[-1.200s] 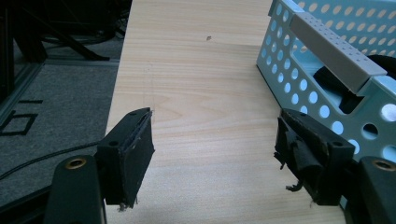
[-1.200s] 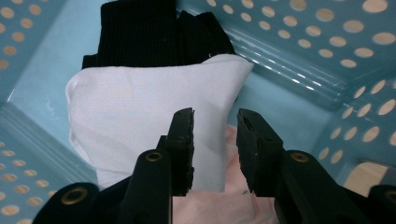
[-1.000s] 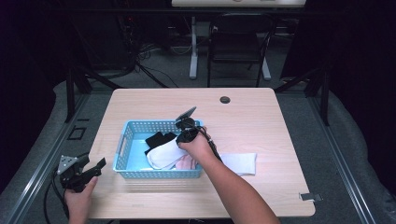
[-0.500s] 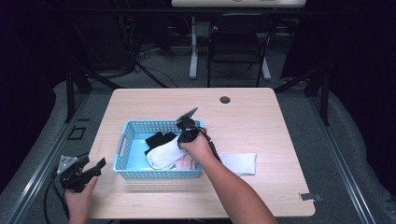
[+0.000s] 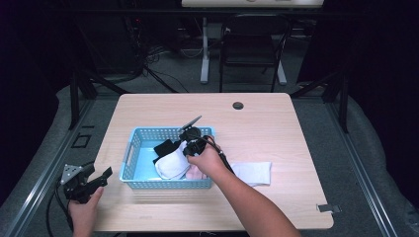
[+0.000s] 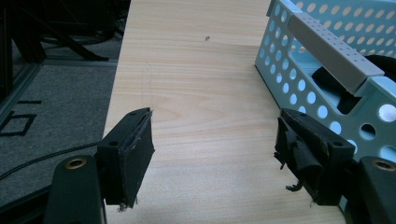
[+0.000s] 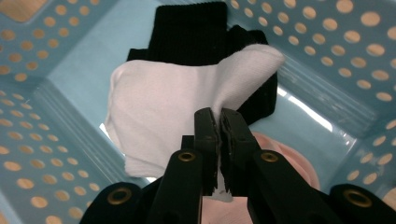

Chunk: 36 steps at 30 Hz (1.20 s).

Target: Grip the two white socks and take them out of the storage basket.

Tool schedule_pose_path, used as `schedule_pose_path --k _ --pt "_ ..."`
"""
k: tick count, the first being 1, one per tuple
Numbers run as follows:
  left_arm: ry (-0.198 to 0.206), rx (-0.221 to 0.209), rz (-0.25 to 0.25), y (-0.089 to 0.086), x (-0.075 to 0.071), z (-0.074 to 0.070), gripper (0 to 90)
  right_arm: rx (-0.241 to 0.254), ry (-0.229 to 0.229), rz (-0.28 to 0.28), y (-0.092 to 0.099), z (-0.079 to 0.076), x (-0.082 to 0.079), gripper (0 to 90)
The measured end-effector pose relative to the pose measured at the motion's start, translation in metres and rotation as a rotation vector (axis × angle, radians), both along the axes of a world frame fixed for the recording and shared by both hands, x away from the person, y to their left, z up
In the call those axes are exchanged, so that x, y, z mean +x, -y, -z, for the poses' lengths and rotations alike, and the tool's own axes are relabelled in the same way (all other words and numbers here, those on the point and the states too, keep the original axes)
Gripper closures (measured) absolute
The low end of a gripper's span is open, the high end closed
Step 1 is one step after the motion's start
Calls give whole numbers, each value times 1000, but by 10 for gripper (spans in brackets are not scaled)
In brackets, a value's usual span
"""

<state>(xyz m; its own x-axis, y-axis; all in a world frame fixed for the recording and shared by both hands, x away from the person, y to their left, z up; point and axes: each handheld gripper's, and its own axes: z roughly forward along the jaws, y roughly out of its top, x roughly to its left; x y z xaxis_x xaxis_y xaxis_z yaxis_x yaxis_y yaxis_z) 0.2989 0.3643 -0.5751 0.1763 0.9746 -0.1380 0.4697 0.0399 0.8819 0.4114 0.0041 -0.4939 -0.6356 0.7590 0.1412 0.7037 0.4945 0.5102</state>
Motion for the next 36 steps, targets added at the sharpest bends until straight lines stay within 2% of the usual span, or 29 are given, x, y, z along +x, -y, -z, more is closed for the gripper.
schedule_pose_path --k 8,9,16,17,24,29,36 --pt "-1 0 0 0 0 0 276 5 61 -54 -3 -12 -14 867" --pt "-1 0 0 0 0 0 276 27 70 -44 -3 -14 -16 869" --pt "-4 0 1 0 0 0 276 66 163 -80 2 -28 -29 874" --pt "-4 0 1 0 0 0 276 66 163 -80 2 -28 -29 874" --pt "-3 0 0 0 0 0 276 71 252 -108 9 -41 -42 875" --pt "-5 2 0 0 0 0 276 84 269 -116 13 -49 -48 875" --pt "-3 -1 0 0 0 0 276 126 292 -119 20 -59 -56 875"
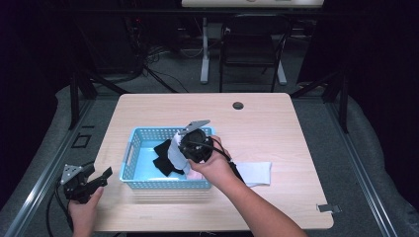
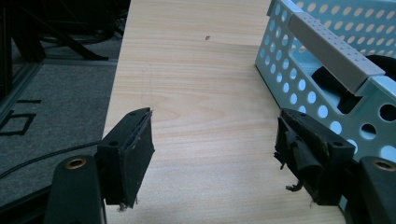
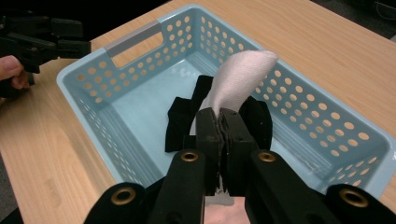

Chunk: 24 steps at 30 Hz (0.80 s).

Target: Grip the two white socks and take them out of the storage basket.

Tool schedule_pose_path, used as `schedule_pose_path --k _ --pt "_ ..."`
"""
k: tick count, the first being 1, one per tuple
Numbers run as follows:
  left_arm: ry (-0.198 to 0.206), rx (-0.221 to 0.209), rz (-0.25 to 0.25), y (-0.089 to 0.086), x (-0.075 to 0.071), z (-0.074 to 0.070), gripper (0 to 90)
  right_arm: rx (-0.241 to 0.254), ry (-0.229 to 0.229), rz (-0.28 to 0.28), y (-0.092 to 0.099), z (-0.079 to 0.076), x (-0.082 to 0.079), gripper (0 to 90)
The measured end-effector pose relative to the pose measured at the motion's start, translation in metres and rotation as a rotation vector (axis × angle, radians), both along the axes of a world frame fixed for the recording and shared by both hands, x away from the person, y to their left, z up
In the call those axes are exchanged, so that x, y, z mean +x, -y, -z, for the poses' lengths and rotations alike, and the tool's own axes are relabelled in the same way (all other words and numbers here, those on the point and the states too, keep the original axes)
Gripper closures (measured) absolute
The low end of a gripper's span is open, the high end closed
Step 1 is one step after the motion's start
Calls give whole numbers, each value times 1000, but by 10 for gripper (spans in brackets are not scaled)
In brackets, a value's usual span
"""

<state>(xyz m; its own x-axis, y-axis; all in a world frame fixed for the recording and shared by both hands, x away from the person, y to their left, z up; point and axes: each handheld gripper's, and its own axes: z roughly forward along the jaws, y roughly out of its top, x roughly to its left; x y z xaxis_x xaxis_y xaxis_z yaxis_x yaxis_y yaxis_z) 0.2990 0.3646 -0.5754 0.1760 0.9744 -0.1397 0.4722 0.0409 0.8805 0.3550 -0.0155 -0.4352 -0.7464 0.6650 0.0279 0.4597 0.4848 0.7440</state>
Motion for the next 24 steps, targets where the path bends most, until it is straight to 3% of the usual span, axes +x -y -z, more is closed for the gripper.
schedule_pose_path --k 11,24 --pt "0 -3 0 0 0 0 275 42 21 -11 12 -18 -13 876" --pt "0 -3 -4 0 0 0 275 75 51 10 39 -38 -24 878"
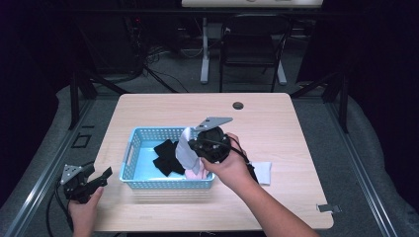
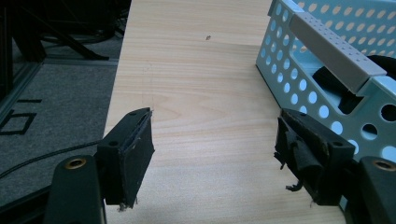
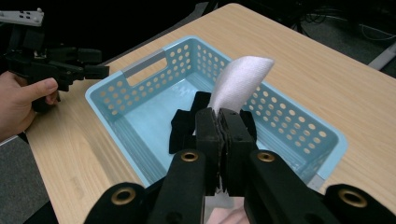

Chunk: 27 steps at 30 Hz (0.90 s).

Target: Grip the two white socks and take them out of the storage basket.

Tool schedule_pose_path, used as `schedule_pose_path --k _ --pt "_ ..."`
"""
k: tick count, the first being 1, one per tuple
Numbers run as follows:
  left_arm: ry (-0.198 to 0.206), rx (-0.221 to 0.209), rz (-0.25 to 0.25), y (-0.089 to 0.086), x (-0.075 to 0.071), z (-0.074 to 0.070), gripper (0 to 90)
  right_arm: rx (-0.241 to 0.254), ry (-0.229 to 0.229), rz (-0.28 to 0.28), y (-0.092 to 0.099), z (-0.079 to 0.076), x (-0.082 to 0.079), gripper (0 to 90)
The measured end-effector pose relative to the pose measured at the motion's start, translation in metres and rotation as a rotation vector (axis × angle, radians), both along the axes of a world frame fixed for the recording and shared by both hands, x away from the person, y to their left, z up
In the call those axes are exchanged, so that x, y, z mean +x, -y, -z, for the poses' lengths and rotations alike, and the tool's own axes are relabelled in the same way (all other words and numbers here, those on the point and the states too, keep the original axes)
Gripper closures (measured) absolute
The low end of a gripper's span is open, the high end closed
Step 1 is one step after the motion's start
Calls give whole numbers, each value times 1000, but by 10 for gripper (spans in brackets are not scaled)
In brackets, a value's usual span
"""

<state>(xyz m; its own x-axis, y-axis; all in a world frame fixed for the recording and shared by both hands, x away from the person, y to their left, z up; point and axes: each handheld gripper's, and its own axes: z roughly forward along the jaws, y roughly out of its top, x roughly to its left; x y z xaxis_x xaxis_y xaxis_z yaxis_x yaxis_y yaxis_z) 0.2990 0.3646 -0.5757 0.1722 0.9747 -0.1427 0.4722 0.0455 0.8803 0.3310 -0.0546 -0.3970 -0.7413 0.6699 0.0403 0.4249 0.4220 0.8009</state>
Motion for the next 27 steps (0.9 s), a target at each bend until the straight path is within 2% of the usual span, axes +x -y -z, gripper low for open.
schedule_pose_path --k 10,15,17,27 --pt "-2 5 0 0 0 0 275 31 42 39 28 -15 -11 878" --pt "-1 5 -1 0 0 0 275 21 57 71 45 -19 -17 879" --pt "-2 4 -1 0 -1 -1 275 16 60 93 56 -20 -20 878" --pt "-4 7 -1 0 -1 -1 275 5 71 159 81 -13 -27 879"
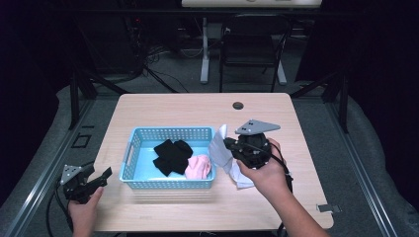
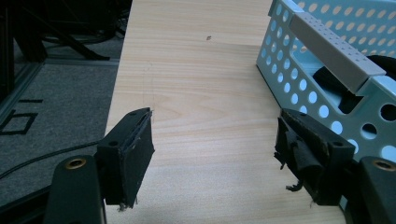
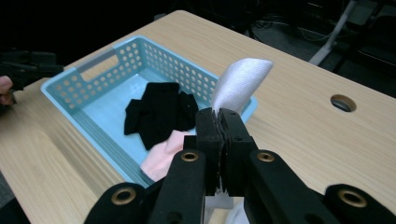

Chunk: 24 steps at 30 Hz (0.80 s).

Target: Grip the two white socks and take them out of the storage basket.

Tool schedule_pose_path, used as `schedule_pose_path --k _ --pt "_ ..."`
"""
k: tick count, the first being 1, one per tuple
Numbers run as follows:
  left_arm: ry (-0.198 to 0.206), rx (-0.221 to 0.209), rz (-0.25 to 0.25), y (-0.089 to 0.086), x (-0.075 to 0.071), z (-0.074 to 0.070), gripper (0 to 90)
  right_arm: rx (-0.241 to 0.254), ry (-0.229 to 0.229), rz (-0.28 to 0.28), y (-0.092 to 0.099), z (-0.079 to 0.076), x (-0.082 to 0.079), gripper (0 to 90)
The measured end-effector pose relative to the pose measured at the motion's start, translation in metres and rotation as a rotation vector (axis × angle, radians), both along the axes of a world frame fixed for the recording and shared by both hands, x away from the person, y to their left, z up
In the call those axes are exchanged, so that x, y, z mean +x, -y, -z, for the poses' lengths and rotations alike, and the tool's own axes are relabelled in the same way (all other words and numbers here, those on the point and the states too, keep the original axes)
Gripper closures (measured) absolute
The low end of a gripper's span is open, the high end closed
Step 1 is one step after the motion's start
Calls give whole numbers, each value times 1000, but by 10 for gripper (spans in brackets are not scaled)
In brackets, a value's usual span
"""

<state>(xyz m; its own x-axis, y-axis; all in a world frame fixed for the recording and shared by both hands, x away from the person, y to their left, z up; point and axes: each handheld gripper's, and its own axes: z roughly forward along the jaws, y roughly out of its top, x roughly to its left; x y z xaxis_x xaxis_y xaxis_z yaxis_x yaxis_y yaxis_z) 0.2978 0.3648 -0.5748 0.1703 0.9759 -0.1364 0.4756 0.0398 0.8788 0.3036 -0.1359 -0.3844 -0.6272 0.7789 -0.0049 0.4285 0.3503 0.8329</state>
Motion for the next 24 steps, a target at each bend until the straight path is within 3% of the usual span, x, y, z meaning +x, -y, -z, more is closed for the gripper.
schedule_pose_path --k 10,24 --pt "-3 0 1 0 0 0 275 19 -23 49 17 19 -5 879" --pt "-3 -1 0 0 0 0 275 30 -78 84 24 52 -5 878"
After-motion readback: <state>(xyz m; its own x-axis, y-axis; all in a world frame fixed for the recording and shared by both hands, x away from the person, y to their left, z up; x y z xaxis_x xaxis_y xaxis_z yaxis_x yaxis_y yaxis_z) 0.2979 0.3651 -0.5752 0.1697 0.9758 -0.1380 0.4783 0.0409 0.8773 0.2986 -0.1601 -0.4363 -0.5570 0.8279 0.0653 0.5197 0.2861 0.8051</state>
